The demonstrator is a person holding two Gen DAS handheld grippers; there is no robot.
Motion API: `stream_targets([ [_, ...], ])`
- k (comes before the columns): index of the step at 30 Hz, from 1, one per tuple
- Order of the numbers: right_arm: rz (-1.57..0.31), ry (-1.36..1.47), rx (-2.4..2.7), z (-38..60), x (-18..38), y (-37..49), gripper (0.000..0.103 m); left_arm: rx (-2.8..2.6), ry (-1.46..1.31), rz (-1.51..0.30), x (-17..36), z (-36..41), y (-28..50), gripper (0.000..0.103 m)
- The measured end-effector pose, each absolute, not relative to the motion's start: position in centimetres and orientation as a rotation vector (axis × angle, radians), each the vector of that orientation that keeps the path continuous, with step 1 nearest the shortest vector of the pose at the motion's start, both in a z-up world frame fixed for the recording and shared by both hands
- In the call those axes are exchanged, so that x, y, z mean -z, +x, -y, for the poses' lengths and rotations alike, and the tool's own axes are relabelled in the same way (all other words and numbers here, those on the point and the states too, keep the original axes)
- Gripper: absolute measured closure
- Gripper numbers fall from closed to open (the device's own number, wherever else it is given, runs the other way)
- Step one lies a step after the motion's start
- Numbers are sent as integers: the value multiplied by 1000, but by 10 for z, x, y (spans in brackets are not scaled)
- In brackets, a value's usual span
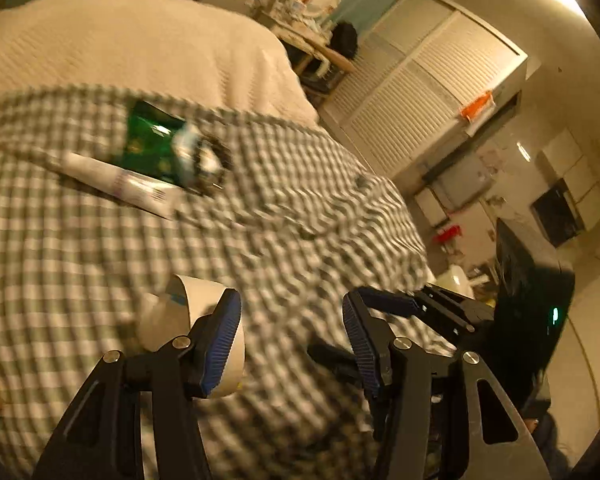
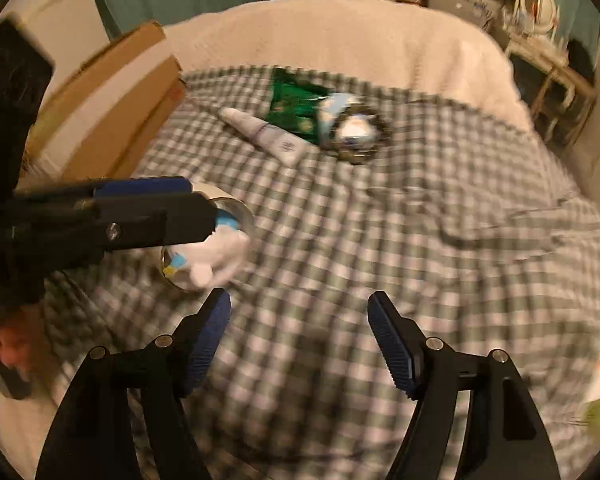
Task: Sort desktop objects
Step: 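Lift the figurine dome with the left gripper toward the cardboard box, then pull the tape ring off with the right gripper while the left holds the figurine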
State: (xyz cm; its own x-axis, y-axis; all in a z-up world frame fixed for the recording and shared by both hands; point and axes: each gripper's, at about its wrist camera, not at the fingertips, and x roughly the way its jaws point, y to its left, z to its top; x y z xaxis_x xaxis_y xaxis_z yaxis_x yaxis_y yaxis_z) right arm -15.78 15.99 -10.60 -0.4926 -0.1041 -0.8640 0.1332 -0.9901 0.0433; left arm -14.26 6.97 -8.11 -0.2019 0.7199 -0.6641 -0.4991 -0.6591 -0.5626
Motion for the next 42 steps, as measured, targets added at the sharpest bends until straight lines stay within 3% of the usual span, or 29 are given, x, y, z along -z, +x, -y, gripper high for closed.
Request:
stream_targets([
  [3, 154, 1505, 2639, -191, 99, -151, 32, -1984, -1233, 301, 67, -67, -137, 44],
  [5, 345, 1499, 2643, -213, 96, -148, 32, -2086, -1238, 256, 60, -57, -136, 31],
  [8, 506, 1444, 2620, -222, 90, -146, 32, -2299, -1243, 157, 57, -34, -134, 19],
  [14, 458, 1453, 2560, -189, 94, -154, 32, -2197, -1410, 179, 105, -38, -141, 19],
  [17, 435, 1494, 2563, -186, 100, -155, 32, -2003, -1231, 245, 85, -55, -120, 23],
  [19, 435, 1500, 2599, -194, 98, -153, 32, -1998, -1157, 176, 73, -62, -113, 21],
  [25, 643, 1438, 2688, -244, 88, -143, 32, -2178, -1292, 170, 91, -44, -133, 21],
  [30, 705, 1383, 2617, -238, 97, -151, 32, -2407, -1395, -39, 114, -34, -149, 21],
  [33, 787, 1404, 2522, -226, 120, -169, 32, -2371, -1430, -26, 132, -36, -149, 21],
  [35, 1000, 1410, 2409, -229, 145, -182, 37, -2366, -1430, -34, 135, -38, -150, 21],
  [37, 1181, 1405, 2278, -229, 166, -190, 56, -2363, -1427, -50, 134, -38, -150, 21],
  [39, 1251, 1431, 2224, -227, 181, -192, 59, -2354, -1423, -41, 131, -37, -149, 21],
  [42, 1328, 1370, 2236, -233, 178, -187, 77, -2351, -1416, -21, 130, -39, -152, 21],
])
